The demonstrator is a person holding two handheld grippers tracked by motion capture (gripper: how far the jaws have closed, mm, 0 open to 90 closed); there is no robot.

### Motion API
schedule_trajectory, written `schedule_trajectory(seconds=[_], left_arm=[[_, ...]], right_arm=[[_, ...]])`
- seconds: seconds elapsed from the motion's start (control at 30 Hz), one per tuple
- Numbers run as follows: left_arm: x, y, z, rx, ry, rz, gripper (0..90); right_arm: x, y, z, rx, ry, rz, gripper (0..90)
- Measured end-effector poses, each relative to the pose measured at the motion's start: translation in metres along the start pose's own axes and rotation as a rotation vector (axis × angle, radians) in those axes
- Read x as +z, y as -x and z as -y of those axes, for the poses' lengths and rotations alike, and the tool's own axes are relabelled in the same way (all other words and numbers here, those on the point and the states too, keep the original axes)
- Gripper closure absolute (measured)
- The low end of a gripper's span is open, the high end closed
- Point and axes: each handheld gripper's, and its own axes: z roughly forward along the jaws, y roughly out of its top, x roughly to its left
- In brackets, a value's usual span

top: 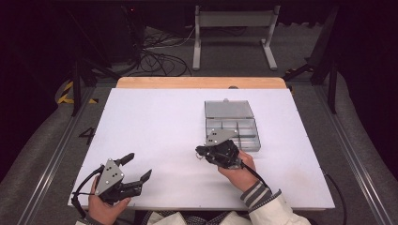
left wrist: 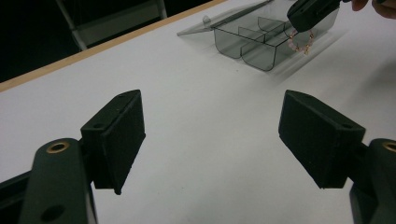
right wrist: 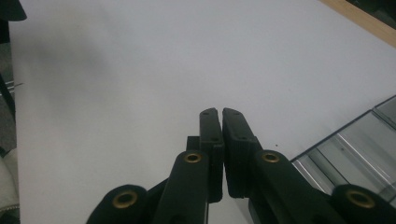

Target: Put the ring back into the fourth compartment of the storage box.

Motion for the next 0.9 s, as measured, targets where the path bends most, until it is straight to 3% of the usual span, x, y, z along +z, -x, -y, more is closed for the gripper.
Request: schedule_trajectory(seconds=[0.9], left_arm=[[0.000, 0.000, 0.000, 0.005, 0.000, -0.003, 23.1]], right_arm=[[-0.010, 0.033, 0.013, 0.118, -0.009, 0.171, 87.7]])
